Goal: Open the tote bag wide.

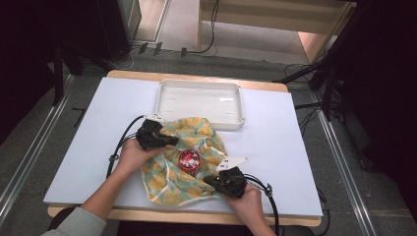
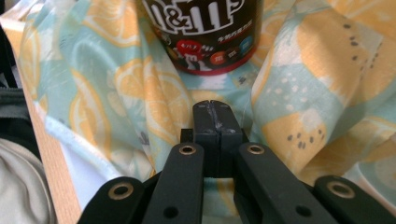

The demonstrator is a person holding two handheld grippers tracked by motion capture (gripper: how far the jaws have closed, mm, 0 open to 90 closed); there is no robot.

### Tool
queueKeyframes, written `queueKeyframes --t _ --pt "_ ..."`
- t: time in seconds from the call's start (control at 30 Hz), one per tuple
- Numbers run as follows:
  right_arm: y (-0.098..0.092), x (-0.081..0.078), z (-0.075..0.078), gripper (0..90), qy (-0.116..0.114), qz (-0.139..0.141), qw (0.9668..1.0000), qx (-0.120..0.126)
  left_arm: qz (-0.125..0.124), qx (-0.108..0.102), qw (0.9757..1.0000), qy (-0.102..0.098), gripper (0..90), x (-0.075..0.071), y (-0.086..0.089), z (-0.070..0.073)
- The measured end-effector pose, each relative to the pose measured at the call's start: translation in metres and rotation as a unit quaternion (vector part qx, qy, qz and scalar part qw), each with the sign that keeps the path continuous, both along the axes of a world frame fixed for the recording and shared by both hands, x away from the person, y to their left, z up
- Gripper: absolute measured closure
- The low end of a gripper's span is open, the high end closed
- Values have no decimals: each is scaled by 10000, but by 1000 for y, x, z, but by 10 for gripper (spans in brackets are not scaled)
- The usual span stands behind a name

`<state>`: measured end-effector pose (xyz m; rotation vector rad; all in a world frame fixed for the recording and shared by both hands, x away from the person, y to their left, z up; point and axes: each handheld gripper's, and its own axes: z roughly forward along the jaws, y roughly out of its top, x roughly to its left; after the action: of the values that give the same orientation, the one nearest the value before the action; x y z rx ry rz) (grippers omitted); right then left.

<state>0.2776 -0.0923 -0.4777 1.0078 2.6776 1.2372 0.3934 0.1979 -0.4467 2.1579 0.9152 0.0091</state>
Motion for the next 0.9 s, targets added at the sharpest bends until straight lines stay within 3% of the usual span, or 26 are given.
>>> queueKeyframes --t 0.4,0.67,0.9 --pt "-1 -21 1 900 -179 180 9996 -152 97 150 9998 39 889 11 0 -8" --pt "-5 -27 2 900 -110 212 9996 -160 189 181 9996 125 892 18 4 -14" --pt "-11 -33 2 900 -75 235 9995 -182 276 306 9991 31 900 22 6 -16"
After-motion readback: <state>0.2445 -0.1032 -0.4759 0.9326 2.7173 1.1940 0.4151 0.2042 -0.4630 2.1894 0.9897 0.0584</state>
